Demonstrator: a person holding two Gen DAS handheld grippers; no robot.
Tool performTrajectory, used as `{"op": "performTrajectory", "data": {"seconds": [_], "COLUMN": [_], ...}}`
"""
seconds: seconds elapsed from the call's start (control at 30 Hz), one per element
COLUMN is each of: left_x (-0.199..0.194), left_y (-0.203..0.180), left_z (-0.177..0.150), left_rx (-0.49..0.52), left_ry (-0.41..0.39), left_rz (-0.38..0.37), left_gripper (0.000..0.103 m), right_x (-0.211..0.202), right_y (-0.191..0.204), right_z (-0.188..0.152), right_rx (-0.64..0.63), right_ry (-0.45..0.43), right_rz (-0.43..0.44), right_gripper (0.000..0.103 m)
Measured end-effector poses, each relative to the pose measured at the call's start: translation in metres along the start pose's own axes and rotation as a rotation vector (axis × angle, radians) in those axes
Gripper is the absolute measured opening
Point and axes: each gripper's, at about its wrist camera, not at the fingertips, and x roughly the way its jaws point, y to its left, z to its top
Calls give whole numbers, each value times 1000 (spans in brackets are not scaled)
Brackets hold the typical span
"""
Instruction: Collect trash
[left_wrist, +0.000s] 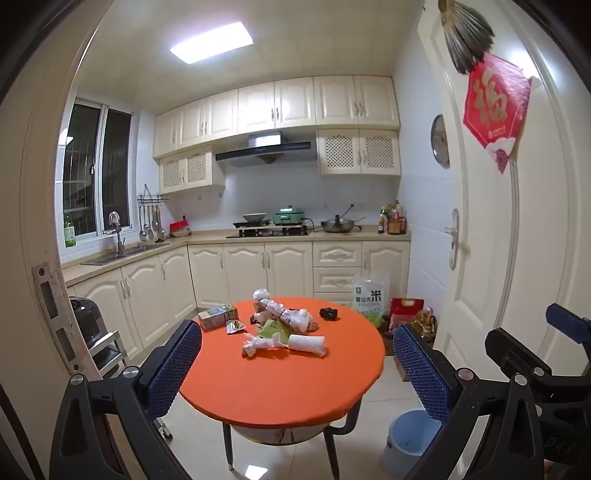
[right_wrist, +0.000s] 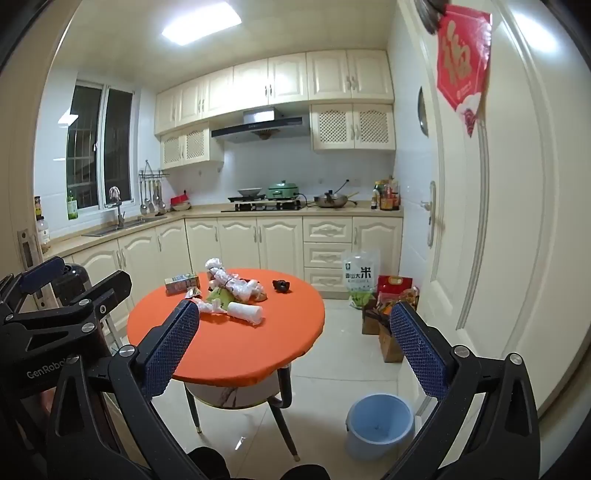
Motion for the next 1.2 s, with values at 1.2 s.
{"op": "performTrajectory", "data": {"seconds": [1.2], "left_x": [-12], "left_y": [-2], "left_z": [0], "left_rx": [9], "left_ry": [-42], "left_rz": [-3], "left_gripper": [102], "right_x": [-9], "right_y": [-5], "right_z": [0], "right_rx": [7], "right_ry": [-18], "right_rz": [-12], "right_gripper": [103]}}
